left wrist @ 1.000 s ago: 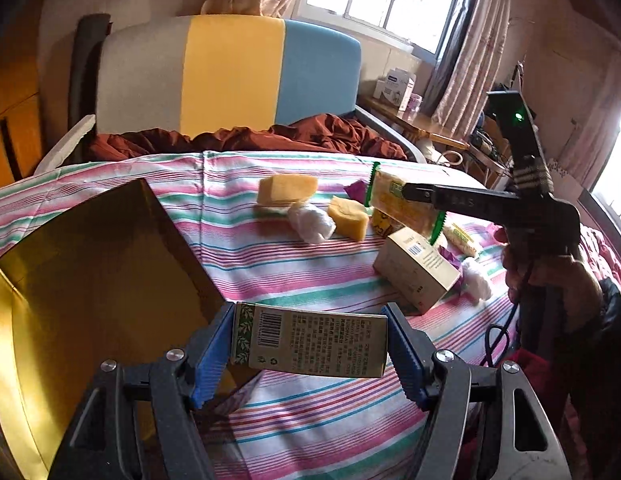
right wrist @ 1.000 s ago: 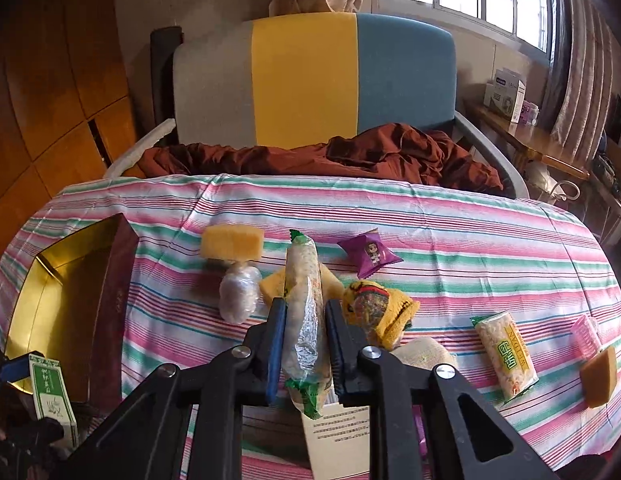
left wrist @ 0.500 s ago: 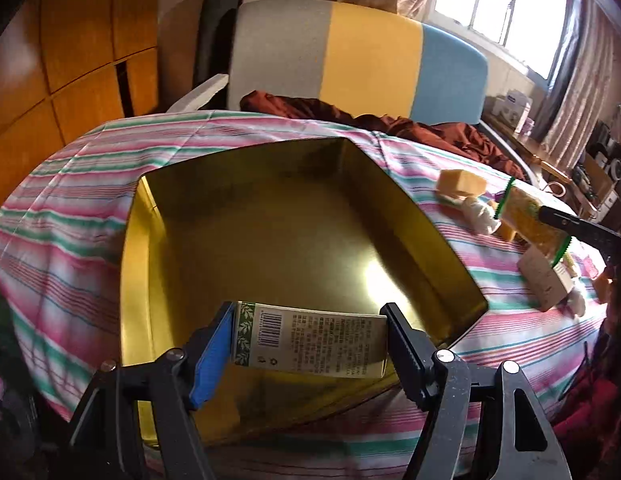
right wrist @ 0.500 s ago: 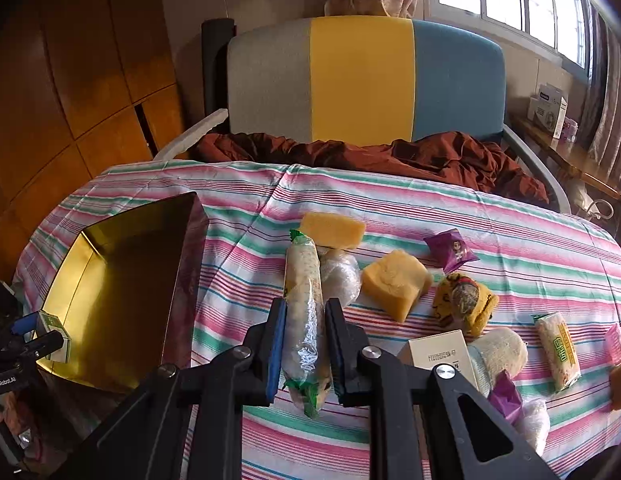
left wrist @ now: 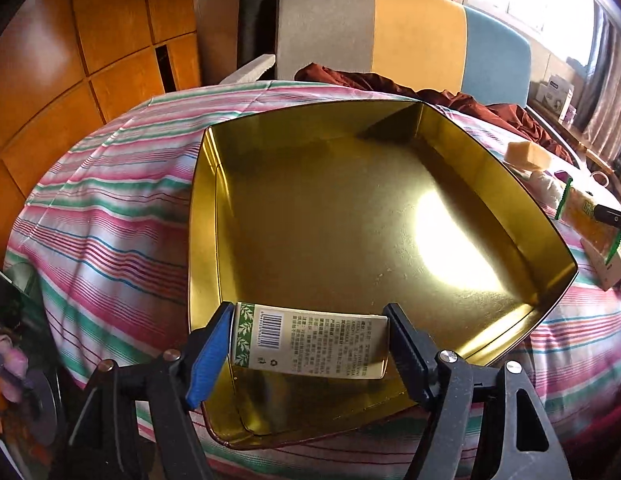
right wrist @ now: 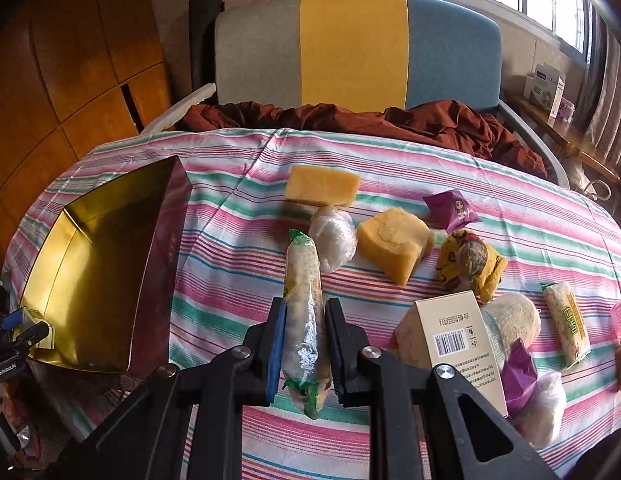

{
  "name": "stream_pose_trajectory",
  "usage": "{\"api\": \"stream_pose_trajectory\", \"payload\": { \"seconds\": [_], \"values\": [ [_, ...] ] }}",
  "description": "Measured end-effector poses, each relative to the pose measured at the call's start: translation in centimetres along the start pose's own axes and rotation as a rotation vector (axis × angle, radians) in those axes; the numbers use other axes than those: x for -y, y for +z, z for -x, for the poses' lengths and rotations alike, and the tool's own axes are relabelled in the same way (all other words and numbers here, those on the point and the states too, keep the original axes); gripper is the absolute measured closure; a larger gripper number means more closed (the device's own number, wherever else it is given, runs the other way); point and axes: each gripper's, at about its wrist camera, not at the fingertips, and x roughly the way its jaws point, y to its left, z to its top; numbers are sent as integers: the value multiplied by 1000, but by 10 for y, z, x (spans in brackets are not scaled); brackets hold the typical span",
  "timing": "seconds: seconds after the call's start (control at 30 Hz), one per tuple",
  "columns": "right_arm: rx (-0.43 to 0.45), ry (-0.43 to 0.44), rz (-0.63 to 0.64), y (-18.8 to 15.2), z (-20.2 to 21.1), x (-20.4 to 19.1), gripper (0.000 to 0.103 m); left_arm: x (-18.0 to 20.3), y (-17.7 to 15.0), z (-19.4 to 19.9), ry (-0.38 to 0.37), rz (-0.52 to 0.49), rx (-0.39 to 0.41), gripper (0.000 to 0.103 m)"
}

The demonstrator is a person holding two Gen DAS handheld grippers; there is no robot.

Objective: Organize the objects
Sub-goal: 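Lower the carton into the gold tin and open the left gripper while the right holds the cracker packet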

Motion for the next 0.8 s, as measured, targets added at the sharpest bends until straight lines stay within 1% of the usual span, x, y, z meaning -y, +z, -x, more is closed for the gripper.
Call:
{"api": "stream_pose_trajectory", "payload": {
  "seconds": [0.23, 0.43, 0.47, 0.5, 0.63, 0.67, 0.7, 0.8],
  "values": [
    [-36, -20, -3, -6, -12, 4, 84, -6, -1, 16, -24, 57, 61, 22],
    [-50, -33, -1, -6, -14, 2, 84, -15, 4, 36, -3, 86, 102, 19],
    [-47, -31, -4, -5, -13, 1, 84, -16, 5, 39, -1, 88, 110, 17],
    [-41, -28, -6, -3, -10, -1, 84, -17, 5, 42, 1, 89, 116, 15],
    [7, 3, 13, 10, 8, -20, 85, -23, 5, 52, -3, 107, 134, 14],
    [24, 17, 25, 14, 14, -28, 85, -25, 5, 53, -2, 113, 137, 14],
    [42, 32, 41, 19, 20, -37, 91, -28, 4, 55, -3, 121, 141, 14],
    [91, 76, 109, 34, 36, -69, 91, -39, 2, 60, -4, 159, 151, 13]
  ]
}}
